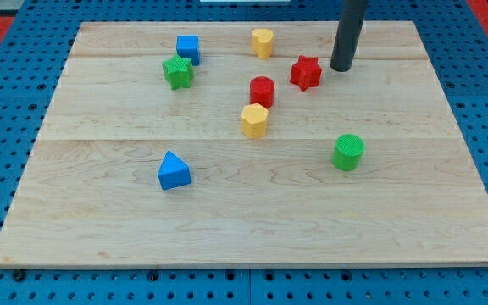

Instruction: Move the red star closer to the red circle

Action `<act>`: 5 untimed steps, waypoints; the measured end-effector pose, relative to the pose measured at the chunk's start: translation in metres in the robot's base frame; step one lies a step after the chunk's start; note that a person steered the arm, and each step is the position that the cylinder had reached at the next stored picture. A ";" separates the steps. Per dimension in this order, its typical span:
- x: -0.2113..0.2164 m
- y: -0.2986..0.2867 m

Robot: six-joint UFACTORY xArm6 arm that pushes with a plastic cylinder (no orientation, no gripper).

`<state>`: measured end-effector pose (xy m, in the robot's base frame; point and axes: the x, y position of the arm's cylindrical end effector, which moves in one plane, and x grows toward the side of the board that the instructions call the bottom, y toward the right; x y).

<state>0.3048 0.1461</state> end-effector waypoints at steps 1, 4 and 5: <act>0.009 0.000; 0.003 -0.038; 0.000 -0.062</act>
<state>0.3050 0.0838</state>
